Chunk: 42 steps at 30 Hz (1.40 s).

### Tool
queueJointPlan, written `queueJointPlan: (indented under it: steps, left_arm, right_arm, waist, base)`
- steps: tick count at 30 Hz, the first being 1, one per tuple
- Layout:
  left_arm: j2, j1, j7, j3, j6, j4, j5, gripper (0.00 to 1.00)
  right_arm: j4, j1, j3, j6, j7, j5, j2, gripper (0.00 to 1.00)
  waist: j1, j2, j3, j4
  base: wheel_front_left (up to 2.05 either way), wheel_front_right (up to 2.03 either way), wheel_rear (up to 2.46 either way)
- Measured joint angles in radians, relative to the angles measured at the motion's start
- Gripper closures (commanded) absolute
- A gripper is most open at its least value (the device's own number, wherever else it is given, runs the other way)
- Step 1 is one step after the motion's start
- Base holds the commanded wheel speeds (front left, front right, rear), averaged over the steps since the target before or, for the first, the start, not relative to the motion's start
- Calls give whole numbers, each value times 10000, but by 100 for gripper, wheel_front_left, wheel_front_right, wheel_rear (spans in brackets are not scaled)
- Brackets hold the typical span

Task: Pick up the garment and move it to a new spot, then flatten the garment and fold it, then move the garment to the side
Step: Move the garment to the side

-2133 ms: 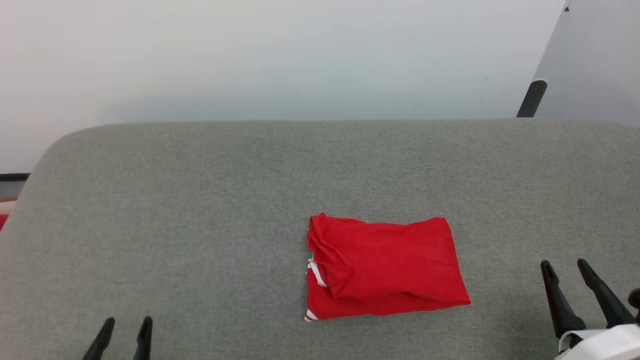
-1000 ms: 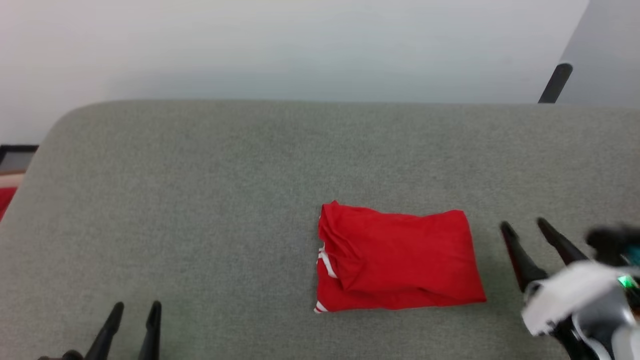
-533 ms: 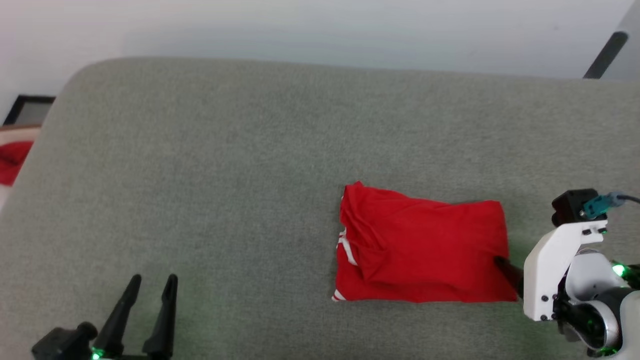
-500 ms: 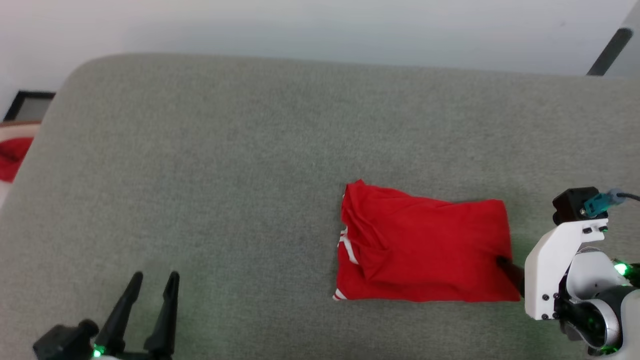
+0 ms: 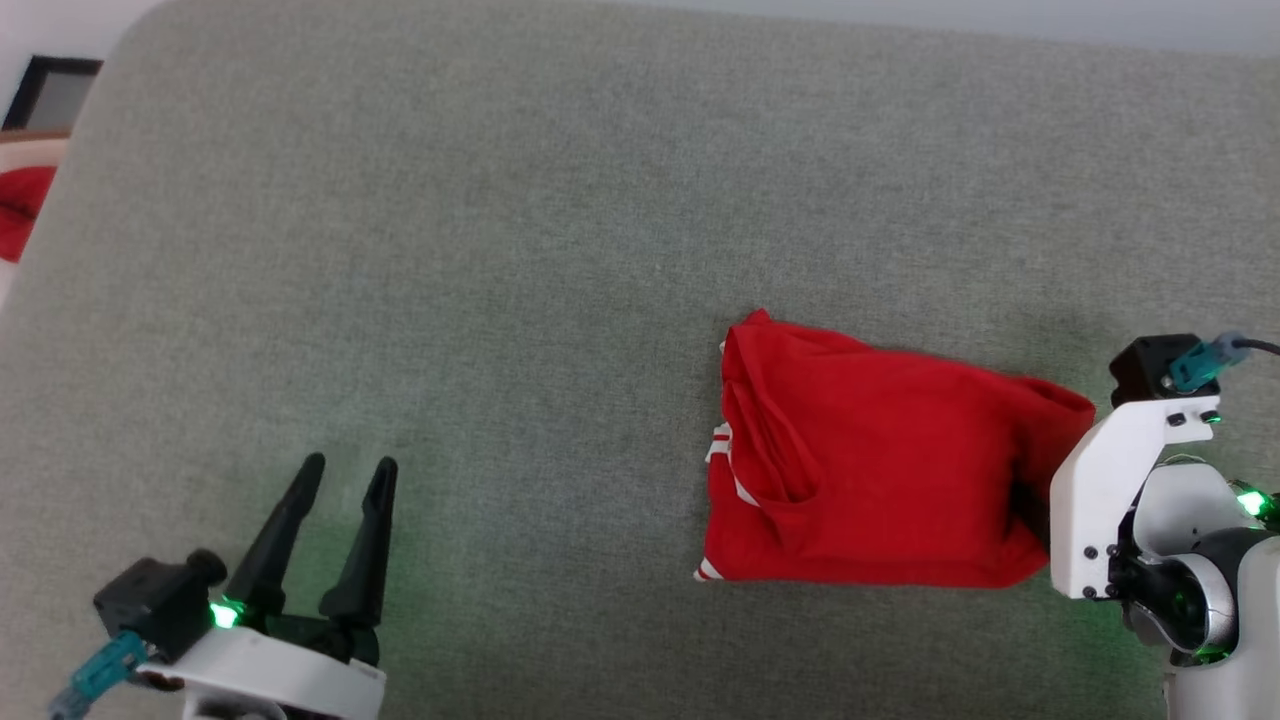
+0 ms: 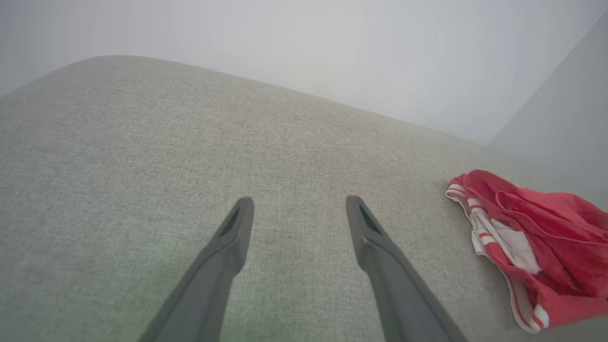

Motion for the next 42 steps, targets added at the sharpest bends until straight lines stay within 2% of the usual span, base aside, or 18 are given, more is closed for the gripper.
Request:
queueJointPlan:
  steps: [1,2,7,13,19,23,29,34,42]
  left_arm:
    - [21,-55,0,-19,0,4,0,0]
    - [36,-110,-2,-31,0,8,0,0]
    - [188,-180,0,-25,0,-167,94,0]
    - [441,-249,0,198,0,-794,268,0]
    - [1055,-593,0,286,-2,-1657,508,0]
    - [1709,-844,0,219,0,-2073,633,0]
    - [2719,-1368,0,203,-2,-2414,727,0]
    - [3505,-1891,0,259,-2,-2629,706,0]
    - [4318,-2671,0,240,-2,-2949,537,0]
  right_arm:
    - [4,-8,-8,-2,-125,96,-12,60]
    - [29,-23,-42,-2,-282,205,-19,100]
    - [151,-72,-217,6,-1302,794,92,100]
    - [-23,-35,-499,2,-2698,1499,90,100]
    - [-516,174,-1208,0,-3430,1774,86,100]
    - [-884,210,-1802,0,-3599,1766,79,100]
    - [-1183,174,-2698,0,-3651,1298,-105,100]
    - [-1150,-452,-3417,0,-3910,880,-468,100]
    - [-1016,-1397,-3990,0,-4610,-464,-696,100]
  waist:
    - [0,0,52,23]
    - [0,0,93,35]
    - [0,-1,122,-152]
    - [0,0,107,-749]
    - [0,0,255,-1512]
    - [0,0,418,-2044]
    - [0,0,720,-2794]
    - [0,0,1099,-3242]
    - [0,0,1769,-3671]
  base:
    - [0,0,0]
    - [0,0,0]
    - [0,0,0]
    - [0,0,0]
    - [0,0,0]
    - [0,0,0]
    - [0,0,0]
    - [0,0,0]
    - [0,0,0]
